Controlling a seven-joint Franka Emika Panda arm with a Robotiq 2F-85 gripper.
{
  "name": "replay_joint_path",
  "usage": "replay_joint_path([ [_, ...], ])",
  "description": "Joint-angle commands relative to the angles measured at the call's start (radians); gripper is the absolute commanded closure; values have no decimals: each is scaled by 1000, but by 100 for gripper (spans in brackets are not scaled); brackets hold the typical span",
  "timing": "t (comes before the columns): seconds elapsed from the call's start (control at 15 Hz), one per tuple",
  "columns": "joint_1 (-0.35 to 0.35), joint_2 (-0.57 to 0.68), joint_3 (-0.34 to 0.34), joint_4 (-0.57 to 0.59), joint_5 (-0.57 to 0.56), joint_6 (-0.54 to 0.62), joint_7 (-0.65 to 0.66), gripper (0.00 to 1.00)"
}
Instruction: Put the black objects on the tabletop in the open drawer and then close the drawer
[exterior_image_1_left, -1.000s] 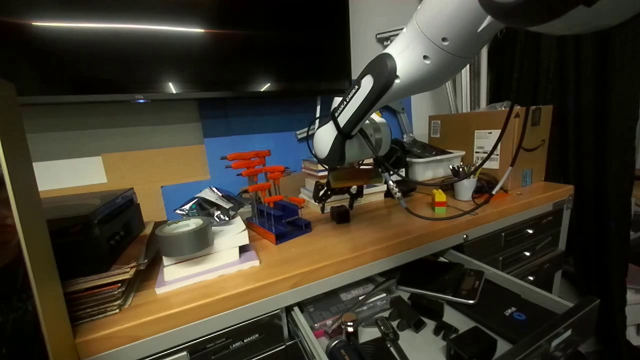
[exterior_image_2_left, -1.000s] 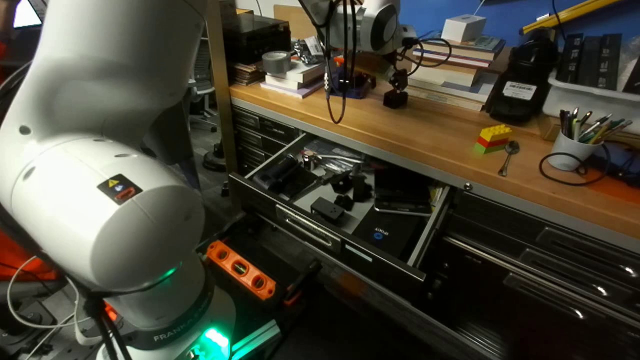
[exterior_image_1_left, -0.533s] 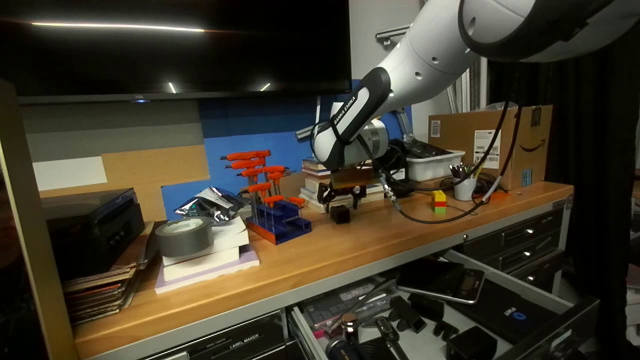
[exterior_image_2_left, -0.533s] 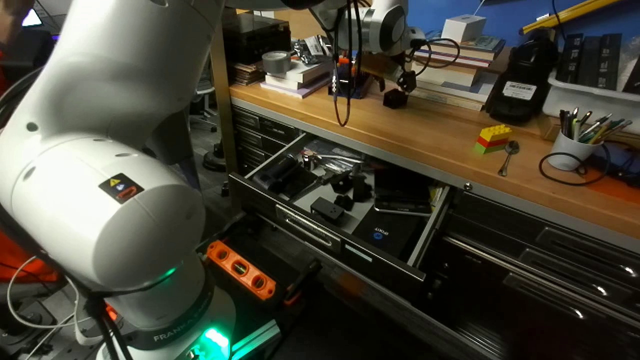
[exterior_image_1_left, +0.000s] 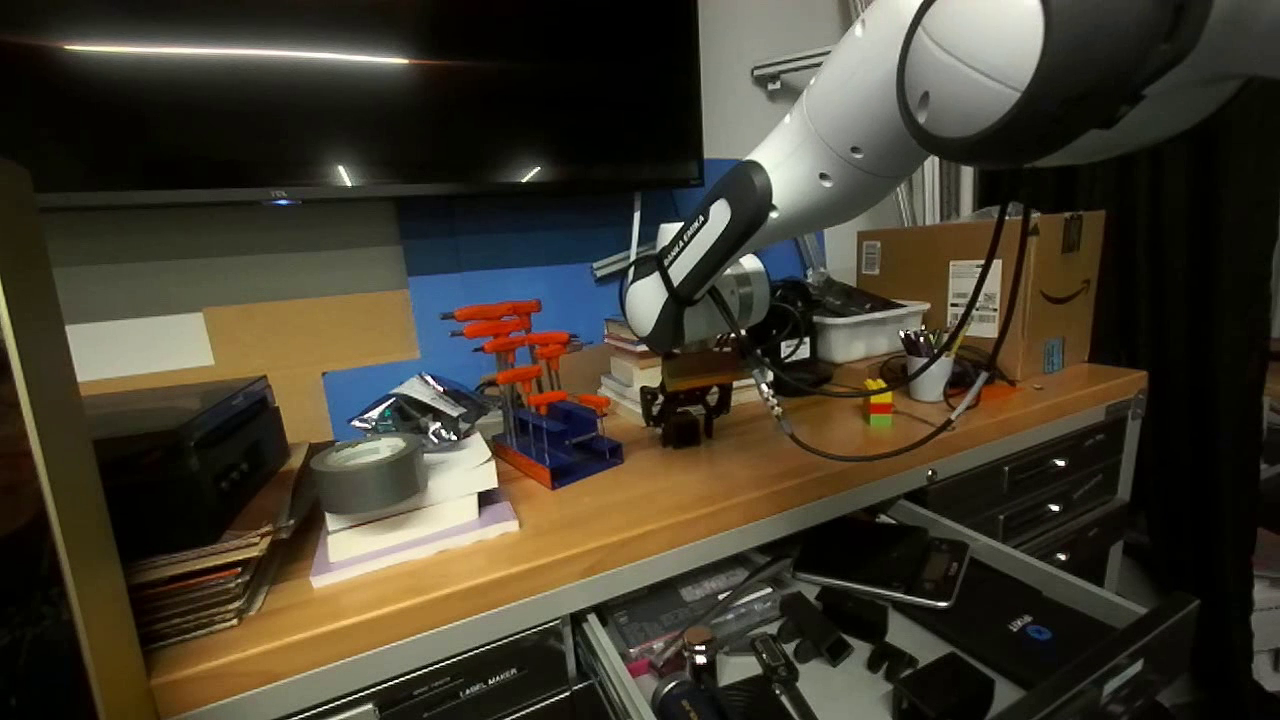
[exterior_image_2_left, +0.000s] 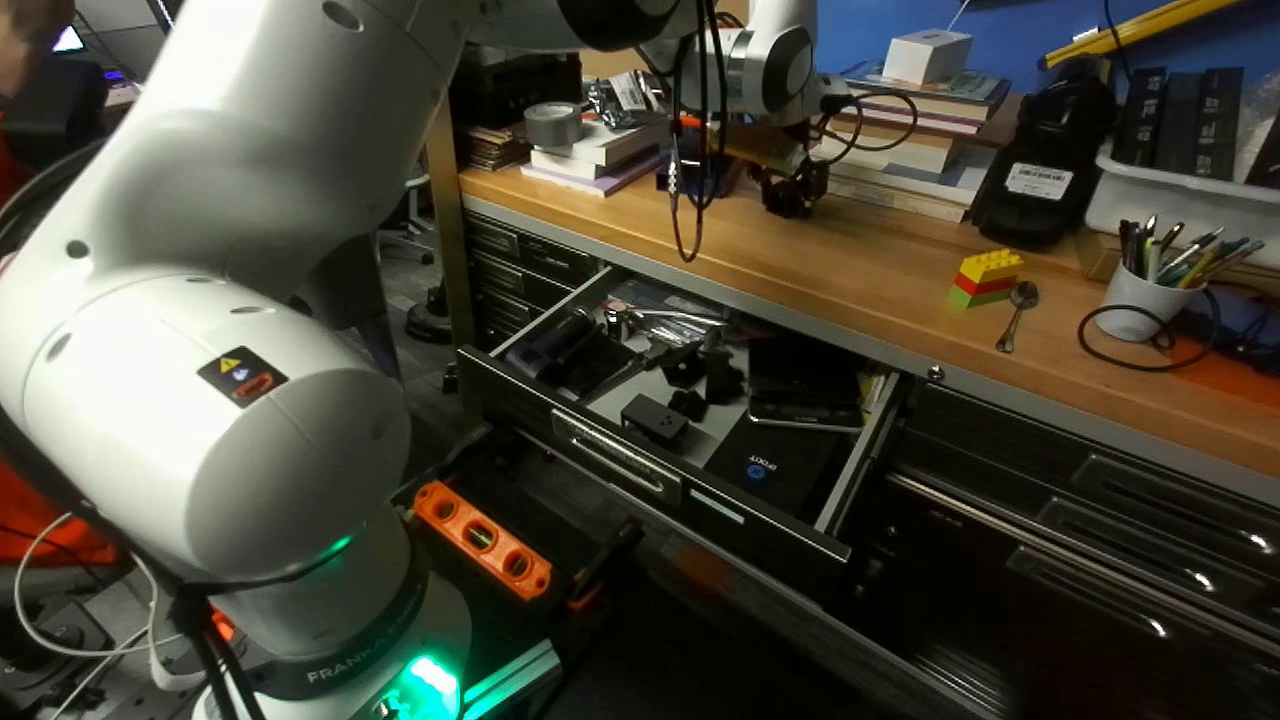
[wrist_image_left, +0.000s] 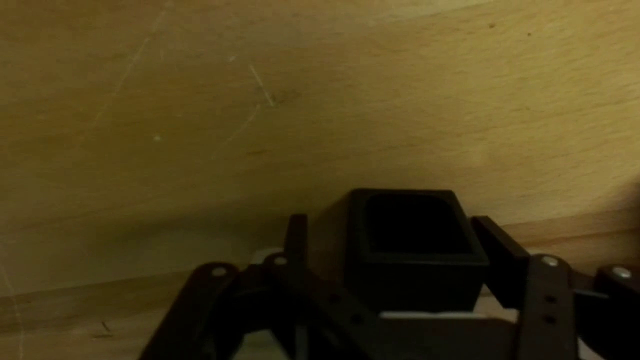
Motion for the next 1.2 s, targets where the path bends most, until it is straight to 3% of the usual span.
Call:
replay_joint_path([
  [0.0, 3, 32, -7, 69, -25, -40, 12, 49],
  [0.2, 5, 27, -9, 74, -30, -51, 13, 72],
  [0.27, 7, 18, -11, 65, -35, -57, 14, 75],
  [0.6, 6, -93, 2, -71, -61, -129, -24, 75],
  [0.93, -34, -302, 70, -328, -25, -177, -151, 75],
  [1.13, -65, -422, 104, -480, 11, -139, -203, 75],
])
